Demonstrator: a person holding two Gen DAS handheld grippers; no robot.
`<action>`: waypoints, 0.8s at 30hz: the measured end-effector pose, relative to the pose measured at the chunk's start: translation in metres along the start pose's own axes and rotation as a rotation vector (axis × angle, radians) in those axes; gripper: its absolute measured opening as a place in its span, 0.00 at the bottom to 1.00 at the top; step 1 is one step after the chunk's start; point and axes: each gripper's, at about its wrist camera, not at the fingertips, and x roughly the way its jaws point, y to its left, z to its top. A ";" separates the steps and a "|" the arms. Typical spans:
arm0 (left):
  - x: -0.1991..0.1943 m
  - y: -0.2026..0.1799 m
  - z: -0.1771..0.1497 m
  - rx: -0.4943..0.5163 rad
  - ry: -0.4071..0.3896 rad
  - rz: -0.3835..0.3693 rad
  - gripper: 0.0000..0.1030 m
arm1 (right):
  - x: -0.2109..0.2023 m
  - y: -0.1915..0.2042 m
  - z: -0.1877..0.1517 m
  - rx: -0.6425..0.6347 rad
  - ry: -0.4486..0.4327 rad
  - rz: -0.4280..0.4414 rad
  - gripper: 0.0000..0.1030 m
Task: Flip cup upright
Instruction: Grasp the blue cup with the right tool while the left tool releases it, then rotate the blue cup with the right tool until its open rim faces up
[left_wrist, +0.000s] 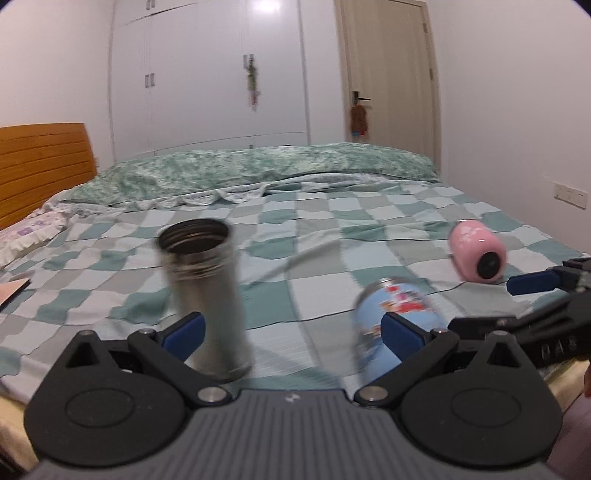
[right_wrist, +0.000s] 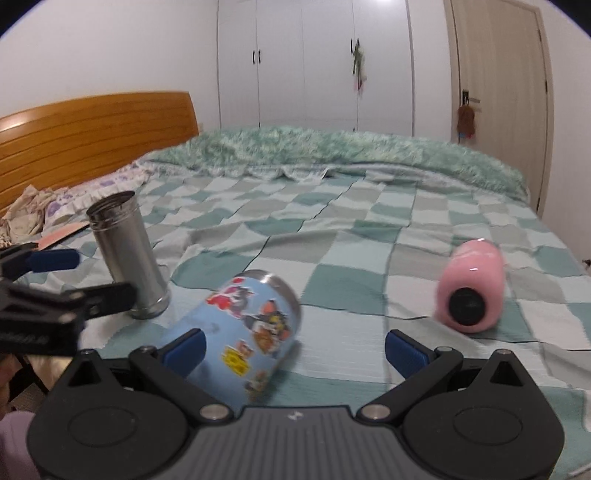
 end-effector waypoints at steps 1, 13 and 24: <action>0.000 0.007 -0.002 -0.009 0.002 0.007 1.00 | 0.006 0.003 0.003 0.010 0.010 0.004 1.00; 0.008 0.059 -0.019 -0.059 0.016 -0.034 1.00 | 0.059 0.024 0.037 0.107 0.183 0.024 1.00; 0.030 0.074 -0.032 -0.092 0.046 -0.059 1.00 | 0.106 0.019 0.048 0.224 0.375 0.031 0.99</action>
